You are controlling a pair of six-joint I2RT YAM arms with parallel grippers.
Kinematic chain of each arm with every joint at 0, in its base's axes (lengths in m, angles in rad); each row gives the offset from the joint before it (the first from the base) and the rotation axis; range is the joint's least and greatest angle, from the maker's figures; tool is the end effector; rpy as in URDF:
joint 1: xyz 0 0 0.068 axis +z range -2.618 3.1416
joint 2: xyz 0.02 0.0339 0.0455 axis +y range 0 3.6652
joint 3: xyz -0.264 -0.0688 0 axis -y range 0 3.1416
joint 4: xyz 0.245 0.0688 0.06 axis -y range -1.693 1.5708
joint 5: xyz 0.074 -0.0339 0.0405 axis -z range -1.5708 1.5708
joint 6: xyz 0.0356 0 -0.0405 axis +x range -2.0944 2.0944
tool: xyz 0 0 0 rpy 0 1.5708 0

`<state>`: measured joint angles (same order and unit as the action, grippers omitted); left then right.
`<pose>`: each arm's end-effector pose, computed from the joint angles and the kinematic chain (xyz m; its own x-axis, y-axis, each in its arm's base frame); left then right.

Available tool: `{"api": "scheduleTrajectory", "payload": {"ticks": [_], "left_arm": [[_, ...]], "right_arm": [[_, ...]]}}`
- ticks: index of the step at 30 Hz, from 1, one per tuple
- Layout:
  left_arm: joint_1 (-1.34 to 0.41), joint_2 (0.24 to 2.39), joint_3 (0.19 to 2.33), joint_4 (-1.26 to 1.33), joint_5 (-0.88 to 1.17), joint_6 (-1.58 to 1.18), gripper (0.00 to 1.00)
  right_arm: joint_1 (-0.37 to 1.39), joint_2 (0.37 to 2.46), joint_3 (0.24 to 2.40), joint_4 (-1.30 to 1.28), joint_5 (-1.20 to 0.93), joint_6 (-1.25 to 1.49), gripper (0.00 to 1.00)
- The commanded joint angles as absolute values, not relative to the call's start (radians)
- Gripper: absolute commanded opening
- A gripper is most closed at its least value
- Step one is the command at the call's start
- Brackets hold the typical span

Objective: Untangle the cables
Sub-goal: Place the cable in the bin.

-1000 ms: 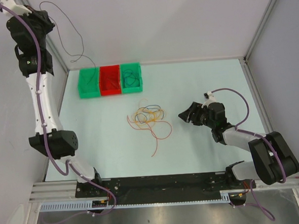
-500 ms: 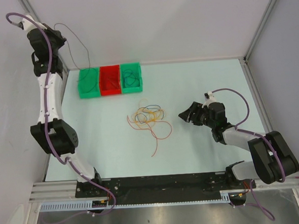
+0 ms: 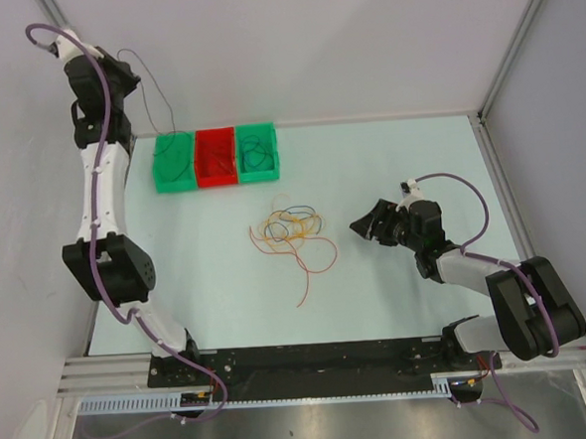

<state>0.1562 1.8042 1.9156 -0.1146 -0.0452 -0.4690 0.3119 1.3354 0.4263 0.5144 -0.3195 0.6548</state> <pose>0.4220 0.0681 0.4569 0.0876 -0.4433 -0.8921 -0.1799 0.8738 -0.4519 0.2400 0.0891 0.1723 -0.6358 0.4025 -0.6586 -0.2271 0.7180 0.6580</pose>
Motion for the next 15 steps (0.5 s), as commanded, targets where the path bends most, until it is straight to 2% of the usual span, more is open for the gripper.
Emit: {"api": "scheduleTrajectory", "payload": {"ticks": [1, 8, 15], "left_arm": [[0.092, 1.756, 2.077, -0.120, -0.086, -0.400, 0.00], [0.035, 1.755, 2.155, -0.163, -0.173, -0.307, 0.00], [0.026, 1.758, 2.134, -0.173, -0.212, -0.284, 0.00]], "right_arm": [[0.308, 1.341, 0.436, 0.555, -0.327, 0.655, 0.74], [0.305, 1.339, 0.436, 0.557, -0.331, 0.653, 0.74], [0.304, 1.339, 0.434, 0.557, -0.339, 0.653, 0.74]]}}
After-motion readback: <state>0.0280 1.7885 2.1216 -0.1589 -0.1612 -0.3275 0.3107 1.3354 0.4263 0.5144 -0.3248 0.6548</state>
